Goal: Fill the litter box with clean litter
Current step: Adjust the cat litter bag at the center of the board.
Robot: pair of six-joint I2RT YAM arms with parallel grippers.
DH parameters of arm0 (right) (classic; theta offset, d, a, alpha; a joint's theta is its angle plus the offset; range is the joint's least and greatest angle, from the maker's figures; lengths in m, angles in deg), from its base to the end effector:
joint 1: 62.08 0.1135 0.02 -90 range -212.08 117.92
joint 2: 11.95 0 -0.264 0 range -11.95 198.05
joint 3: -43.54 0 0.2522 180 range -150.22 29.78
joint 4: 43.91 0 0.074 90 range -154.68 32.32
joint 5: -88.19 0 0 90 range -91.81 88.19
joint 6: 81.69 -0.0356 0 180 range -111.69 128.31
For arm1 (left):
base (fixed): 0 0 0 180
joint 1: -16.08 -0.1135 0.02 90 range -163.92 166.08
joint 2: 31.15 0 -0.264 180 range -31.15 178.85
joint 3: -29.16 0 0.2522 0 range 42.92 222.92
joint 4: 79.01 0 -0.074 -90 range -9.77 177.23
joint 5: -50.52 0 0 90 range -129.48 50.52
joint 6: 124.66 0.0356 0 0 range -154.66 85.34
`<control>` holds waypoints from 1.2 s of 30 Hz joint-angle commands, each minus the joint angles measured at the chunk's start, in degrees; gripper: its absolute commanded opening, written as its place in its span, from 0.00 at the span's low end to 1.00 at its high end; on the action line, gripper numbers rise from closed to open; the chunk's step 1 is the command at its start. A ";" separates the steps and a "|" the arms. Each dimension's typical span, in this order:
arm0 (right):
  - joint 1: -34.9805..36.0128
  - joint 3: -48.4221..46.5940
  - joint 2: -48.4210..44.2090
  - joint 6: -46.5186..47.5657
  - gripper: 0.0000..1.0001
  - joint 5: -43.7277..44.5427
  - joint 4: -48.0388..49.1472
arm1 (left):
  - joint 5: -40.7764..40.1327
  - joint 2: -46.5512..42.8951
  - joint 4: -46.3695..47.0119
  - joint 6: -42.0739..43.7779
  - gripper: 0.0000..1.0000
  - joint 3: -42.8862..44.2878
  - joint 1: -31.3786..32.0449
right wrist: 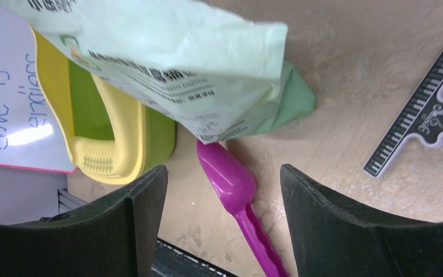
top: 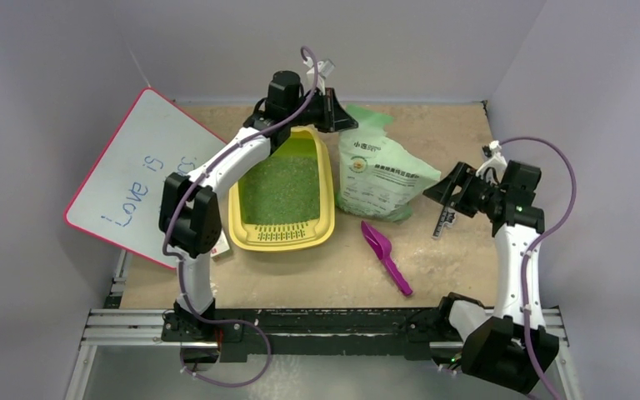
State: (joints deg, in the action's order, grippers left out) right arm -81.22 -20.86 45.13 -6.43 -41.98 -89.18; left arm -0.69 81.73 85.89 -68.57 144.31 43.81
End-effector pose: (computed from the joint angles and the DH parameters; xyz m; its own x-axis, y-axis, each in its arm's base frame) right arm 0.2026 -0.0460 0.3050 -0.6204 0.4211 -0.6617 -0.0746 0.8081 0.5843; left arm 0.4091 -0.2402 0.3441 -0.6671 -0.1406 -0.7316 0.6401 0.3943 -0.6594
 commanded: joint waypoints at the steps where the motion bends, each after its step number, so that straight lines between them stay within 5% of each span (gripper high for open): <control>1: 0.08 -5.79 1.55 0.74 0.74 0.61 0.75 | 4.02 -7.67 13.16 0.53 0.00 -0.32 -0.74; 16: 0.07 -6.06 1.55 2.88 0.75 -2.61 -6.18 | 1.14 -12.52 12.92 8.60 0.00 -8.25 -1.80; 22: 0.20 -0.48 -0.96 0.41 0.73 -6.31 -5.76 | 1.50 -12.24 9.25 9.80 0.41 -8.04 -1.80; 25: 1.19 0.74 -0.74 1.13 0.73 -4.79 -6.86 | 1.40 -11.87 7.24 10.43 0.52 -7.42 -1.80; 29: 6.88 1.15 0.25 2.57 0.74 -2.31 -8.76 | 0.47 -12.19 4.98 11.20 0.58 -6.63 -1.80; 36: 23.31 3.40 -1.18 0.45 0.75 14.70 -3.84 | -1.52 -12.36 3.44 12.46 0.63 -6.63 -1.80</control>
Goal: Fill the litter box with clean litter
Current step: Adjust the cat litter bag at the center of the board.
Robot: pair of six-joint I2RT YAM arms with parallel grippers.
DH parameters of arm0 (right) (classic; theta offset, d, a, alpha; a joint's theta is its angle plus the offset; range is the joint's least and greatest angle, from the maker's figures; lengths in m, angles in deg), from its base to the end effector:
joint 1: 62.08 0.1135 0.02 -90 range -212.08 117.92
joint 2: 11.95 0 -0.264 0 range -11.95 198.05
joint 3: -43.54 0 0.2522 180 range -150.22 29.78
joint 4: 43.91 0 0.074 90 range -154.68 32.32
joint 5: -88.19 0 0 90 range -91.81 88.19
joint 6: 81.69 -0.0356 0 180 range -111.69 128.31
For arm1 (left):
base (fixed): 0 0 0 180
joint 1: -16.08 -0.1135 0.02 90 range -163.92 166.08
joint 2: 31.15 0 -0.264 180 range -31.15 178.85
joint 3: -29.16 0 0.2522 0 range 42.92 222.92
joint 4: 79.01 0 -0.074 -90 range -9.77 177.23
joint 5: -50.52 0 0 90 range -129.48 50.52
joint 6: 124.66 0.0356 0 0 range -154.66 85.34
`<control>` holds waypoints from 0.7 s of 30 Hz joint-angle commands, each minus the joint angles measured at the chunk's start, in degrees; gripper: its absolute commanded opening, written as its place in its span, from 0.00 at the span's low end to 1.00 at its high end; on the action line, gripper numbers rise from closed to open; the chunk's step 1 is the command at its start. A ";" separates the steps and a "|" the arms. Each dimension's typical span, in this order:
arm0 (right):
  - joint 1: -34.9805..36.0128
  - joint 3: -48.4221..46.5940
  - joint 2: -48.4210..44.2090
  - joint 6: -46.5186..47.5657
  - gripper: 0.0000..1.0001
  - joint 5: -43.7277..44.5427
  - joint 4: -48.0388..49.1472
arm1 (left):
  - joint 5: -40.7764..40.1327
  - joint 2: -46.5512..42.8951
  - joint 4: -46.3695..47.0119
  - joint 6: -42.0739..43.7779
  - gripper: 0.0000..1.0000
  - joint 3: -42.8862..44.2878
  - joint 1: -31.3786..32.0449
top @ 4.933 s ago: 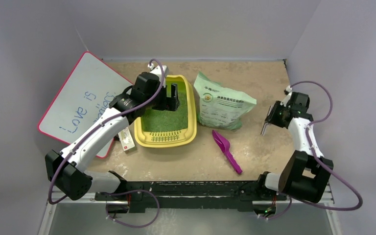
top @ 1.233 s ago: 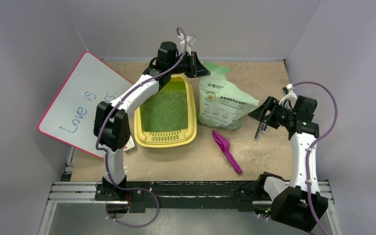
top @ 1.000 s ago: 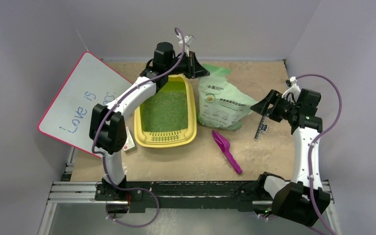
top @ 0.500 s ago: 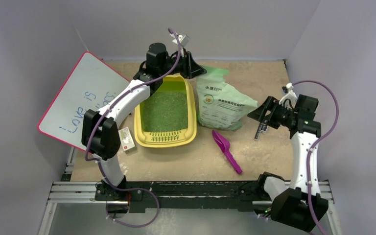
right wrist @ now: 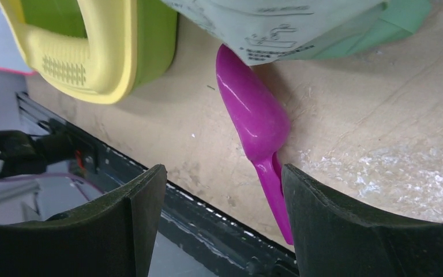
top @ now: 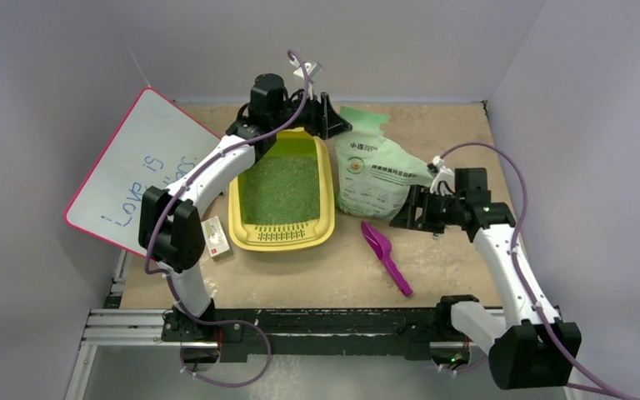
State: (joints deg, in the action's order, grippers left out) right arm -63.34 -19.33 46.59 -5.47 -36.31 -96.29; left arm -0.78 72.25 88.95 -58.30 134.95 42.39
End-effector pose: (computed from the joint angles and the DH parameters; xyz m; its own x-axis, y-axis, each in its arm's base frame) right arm 0.2032 0.0157 0.2809 -0.8080 0.2141 -0.5489 -0.1729 0.8044 0.5684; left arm 0.3787 -0.2121 0.3638 -0.4979 -0.1029 -0.8611 0.7628 0.4204 -0.4913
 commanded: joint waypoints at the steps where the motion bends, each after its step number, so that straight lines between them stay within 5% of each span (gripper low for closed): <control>1: 7.07 3.13 -4.21 1.12 0.75 9.31 5.87 | -1.70 -2.88 -0.07 2.22 0.64 2.76 -0.38; 8: 14.56 8.13 -6.79 2.49 0.77 12.22 13.65 | -6.61 -3.23 -6.26 2.34 0.66 4.14 -0.38; 13: 19.61 7.51 0.54 -2.39 0.75 23.69 12.40 | -9.46 -6.06 -6.56 1.97 0.68 1.73 -0.38; 21: 28.94 15.41 -2.55 -10.12 0.78 33.37 22.36 | -13.03 -11.45 -8.31 3.13 0.70 -2.51 -0.38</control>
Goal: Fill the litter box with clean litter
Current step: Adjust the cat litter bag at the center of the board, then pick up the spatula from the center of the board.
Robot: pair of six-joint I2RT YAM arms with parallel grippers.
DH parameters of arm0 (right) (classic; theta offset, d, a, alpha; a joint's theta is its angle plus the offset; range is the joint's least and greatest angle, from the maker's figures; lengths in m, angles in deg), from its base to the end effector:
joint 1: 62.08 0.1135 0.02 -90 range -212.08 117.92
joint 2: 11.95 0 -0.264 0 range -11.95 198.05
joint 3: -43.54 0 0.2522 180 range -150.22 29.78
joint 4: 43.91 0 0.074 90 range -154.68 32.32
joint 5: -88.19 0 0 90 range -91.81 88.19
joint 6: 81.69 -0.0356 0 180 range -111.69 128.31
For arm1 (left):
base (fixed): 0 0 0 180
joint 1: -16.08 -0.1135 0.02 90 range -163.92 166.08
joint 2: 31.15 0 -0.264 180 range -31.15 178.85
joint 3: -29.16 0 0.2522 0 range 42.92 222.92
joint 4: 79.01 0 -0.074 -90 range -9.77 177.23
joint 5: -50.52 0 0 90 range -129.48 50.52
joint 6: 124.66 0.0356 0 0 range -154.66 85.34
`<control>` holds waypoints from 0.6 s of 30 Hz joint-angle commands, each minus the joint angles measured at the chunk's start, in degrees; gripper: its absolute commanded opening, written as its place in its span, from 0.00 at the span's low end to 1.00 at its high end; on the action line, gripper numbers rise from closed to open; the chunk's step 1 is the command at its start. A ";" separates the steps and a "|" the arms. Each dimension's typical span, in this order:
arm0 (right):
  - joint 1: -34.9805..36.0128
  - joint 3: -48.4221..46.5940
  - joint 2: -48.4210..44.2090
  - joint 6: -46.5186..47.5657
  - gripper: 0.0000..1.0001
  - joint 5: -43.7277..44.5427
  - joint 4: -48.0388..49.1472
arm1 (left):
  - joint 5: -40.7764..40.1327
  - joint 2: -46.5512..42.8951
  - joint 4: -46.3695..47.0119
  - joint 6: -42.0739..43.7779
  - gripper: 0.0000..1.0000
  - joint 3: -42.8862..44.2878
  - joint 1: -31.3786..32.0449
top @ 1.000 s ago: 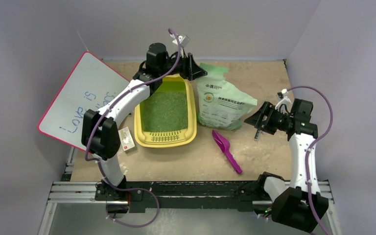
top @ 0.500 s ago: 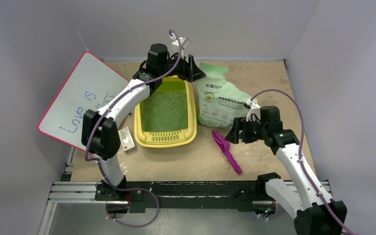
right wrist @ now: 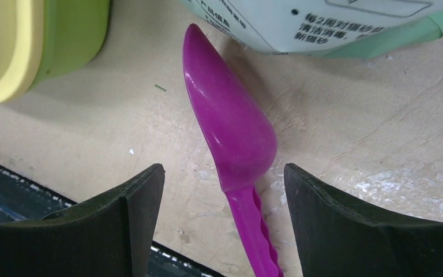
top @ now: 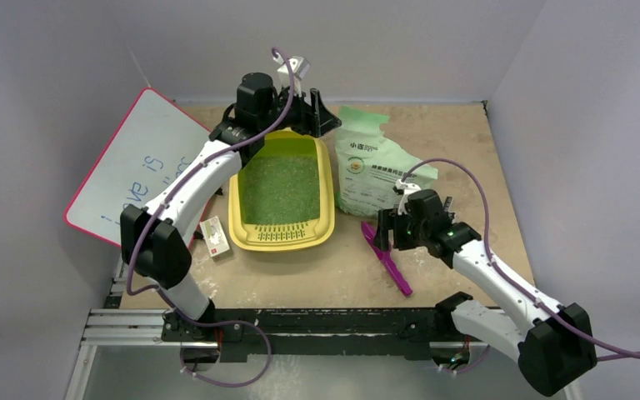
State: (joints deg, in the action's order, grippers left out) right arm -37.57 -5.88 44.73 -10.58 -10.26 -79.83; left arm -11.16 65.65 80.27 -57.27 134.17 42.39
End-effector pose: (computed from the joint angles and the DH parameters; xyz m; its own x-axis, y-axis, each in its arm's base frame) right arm 0.1842 0.0897 0.2275 -0.7535 0.0084 -0.6574 -0.2789 0.9014 0.3312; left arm 0.3544 -0.1941 0.3888 -0.4889 -0.1358 -0.8617 0.6688 0.5759 -0.4702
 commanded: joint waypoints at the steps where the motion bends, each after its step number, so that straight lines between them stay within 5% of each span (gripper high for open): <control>1: 4.40 2.22 -0.24 -6.12 0.78 9.27 5.52 | -3.10 -5.74 0.29 2.27 0.70 -2.32 -0.38; 18: 15.31 9.69 -1.04 -18.45 0.73 17.41 5.09 | -7.34 -12.35 0.40 3.03 0.72 -6.53 -0.38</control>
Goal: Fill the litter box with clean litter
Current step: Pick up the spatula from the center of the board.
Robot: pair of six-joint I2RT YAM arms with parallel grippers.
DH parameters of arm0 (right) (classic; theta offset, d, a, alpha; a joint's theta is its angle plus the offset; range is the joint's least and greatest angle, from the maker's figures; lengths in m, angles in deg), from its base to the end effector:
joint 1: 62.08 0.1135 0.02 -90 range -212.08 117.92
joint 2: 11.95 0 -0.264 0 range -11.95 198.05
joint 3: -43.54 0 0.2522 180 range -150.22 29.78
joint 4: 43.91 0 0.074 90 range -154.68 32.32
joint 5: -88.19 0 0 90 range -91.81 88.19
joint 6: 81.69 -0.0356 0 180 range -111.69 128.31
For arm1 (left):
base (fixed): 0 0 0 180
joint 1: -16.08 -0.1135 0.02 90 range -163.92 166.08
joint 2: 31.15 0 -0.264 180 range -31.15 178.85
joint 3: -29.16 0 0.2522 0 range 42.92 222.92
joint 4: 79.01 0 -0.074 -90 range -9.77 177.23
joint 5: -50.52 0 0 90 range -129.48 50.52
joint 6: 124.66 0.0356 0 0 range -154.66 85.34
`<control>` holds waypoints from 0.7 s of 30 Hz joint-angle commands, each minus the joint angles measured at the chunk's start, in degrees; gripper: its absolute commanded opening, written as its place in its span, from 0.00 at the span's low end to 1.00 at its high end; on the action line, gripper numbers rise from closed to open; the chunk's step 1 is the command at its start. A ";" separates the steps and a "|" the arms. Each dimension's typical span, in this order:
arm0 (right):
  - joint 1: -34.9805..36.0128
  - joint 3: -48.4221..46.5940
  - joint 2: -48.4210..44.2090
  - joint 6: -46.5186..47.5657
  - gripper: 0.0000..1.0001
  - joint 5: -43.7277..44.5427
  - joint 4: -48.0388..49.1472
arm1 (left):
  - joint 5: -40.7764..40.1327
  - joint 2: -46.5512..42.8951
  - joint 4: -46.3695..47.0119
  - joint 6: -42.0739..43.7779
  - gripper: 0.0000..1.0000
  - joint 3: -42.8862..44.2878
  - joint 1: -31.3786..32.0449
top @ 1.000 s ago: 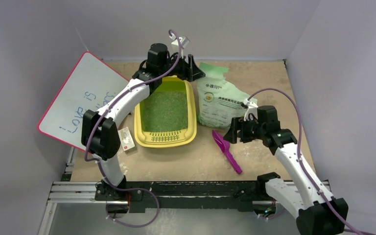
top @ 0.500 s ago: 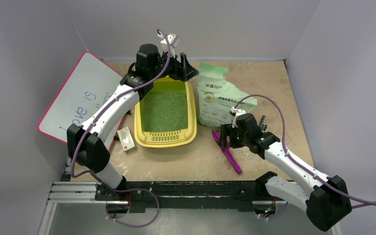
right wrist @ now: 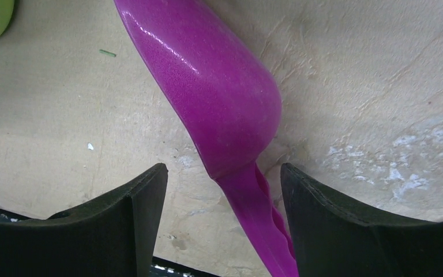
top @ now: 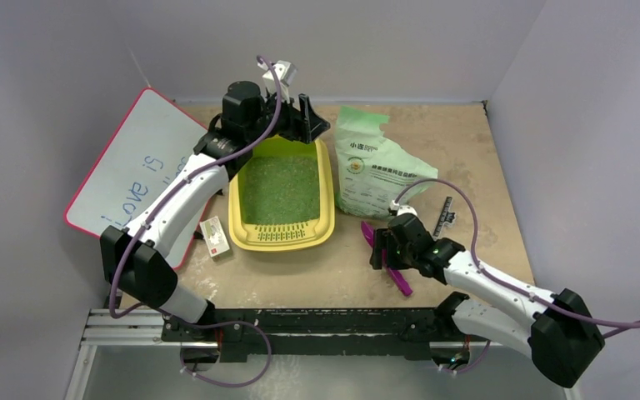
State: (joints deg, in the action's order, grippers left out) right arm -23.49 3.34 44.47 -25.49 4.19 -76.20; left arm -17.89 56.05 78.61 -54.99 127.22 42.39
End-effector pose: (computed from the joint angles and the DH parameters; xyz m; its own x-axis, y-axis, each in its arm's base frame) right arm 0.1498 0.1147 0.1810 -0.8015 0.0682 -0.5941 -0.1448 0.9418 0.3035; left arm 0.3167 -0.1712 0.4033 -0.4233 -0.1511 -0.8933 0.6273 0.6625 -0.4093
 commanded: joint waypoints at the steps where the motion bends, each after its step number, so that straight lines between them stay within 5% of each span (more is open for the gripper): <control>1: 1.39 0.68 -0.06 -3.55 0.71 2.49 1.97 | -0.58 -2.76 2.24 0.60 0.72 0.53 -0.38; 5: 3.97 0.95 3.37 -5.33 0.63 3.25 2.39 | -0.66 -2.79 2.08 0.52 0.72 0.95 -0.38; 11: 11.12 -4.23 8.56 -13.10 0.54 16.87 -5.64 | -0.84 -3.17 2.17 0.54 0.72 1.04 -0.38; 17: 15.62 -8.70 14.49 -11.37 0.25 18.73 -5.76 | -1.28 -3.18 1.26 1.17 0.72 1.23 -0.38; 21: 17.48 -12.93 17.78 -12.76 0.21 21.24 -11.61 | -1.72 -3.26 0.70 1.57 0.72 1.22 -0.38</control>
State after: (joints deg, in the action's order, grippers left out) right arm -7.52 -4.49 60.43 -35.83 19.27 -81.64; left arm -18.90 55.40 78.39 -54.89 127.22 42.39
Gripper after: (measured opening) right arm 0.293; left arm 0.719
